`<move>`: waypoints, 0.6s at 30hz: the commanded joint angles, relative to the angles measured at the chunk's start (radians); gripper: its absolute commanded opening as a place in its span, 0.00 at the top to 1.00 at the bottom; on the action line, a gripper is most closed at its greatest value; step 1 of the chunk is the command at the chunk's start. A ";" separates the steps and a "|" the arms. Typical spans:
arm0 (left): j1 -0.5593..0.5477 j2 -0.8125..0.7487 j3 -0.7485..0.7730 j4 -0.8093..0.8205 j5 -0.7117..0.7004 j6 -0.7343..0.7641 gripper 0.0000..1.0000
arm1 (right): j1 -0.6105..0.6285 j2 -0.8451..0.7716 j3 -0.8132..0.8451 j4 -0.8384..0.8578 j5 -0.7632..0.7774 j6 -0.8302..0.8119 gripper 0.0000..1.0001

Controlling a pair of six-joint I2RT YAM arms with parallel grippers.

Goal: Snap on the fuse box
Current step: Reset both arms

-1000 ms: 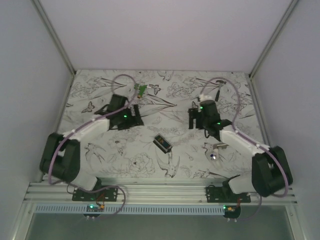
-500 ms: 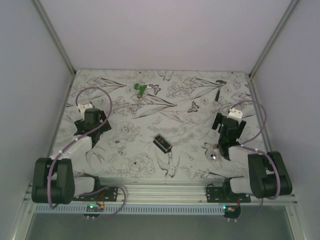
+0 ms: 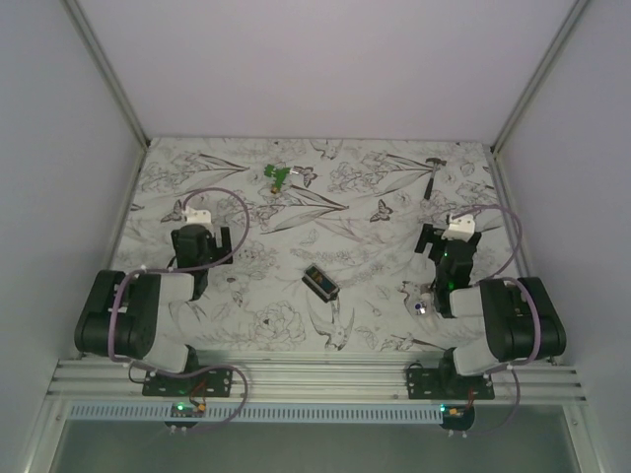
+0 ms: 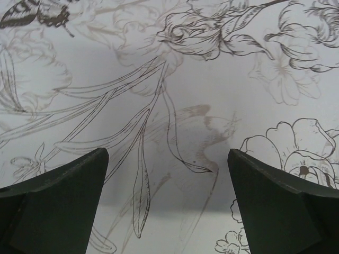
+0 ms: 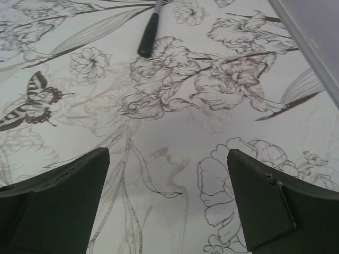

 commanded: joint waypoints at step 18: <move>0.004 0.024 -0.027 0.146 0.095 0.076 0.00 | -0.015 0.009 -0.001 0.106 -0.108 -0.027 0.01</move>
